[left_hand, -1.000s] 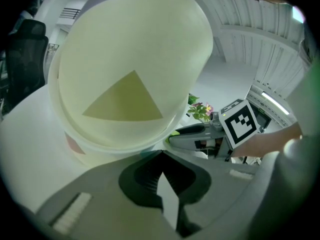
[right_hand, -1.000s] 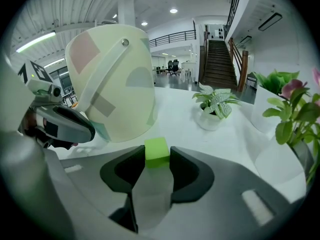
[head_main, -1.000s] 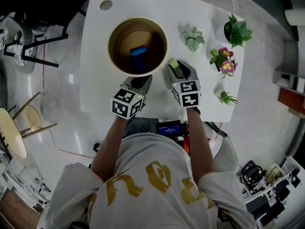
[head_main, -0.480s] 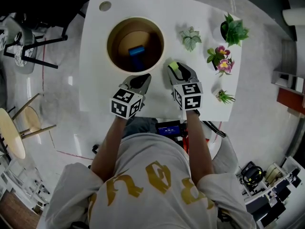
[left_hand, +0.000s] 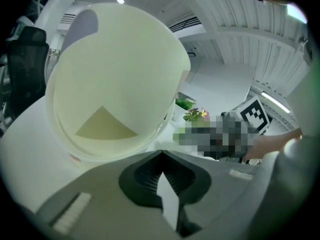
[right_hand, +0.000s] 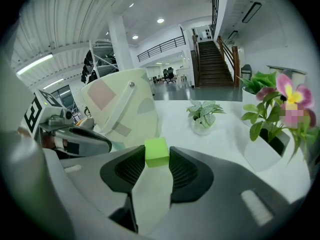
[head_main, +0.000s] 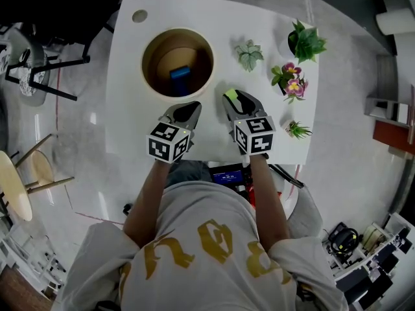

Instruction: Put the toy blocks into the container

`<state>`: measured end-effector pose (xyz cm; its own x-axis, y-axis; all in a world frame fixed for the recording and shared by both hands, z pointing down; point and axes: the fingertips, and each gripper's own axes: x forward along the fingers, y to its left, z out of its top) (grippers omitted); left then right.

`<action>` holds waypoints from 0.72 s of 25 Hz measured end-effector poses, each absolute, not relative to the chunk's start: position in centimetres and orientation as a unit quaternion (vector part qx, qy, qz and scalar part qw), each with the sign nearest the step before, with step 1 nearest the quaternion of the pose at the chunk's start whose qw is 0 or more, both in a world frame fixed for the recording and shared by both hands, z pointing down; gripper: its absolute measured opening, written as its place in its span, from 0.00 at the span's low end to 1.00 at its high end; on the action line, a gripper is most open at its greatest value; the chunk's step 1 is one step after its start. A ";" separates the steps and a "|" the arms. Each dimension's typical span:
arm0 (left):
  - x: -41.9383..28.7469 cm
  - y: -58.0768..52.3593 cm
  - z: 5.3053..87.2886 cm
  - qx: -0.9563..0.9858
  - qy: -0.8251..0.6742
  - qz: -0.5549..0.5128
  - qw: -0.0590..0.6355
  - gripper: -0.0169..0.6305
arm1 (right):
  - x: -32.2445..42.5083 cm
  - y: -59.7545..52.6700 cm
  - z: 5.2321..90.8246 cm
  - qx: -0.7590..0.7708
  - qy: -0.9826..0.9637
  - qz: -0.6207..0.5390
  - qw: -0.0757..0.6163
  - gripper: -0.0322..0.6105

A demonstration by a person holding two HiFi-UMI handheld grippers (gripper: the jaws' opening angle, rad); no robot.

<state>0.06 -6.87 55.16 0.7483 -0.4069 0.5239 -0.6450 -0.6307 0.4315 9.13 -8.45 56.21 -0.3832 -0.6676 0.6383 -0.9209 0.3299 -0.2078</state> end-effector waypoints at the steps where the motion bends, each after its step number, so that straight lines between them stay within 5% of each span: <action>1: 0.1 -6.8 54.9 0.883 -0.298 0.191 0.308 0.03 | 9.1 -8.3 55.8 0.507 -0.784 0.280 0.223 0.33; 18: -0.6 -6.1 51.1 0.887 -0.335 0.158 0.277 0.03 | 9.0 -7.0 52.2 0.523 -0.791 0.255 0.190 0.33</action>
<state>-0.63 -6.09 51.10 0.7263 -0.5058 0.4654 -0.6809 -0.6224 0.3860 9.05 -7.00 52.23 -0.3802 -0.7311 0.5666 -0.9243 0.3227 -0.2039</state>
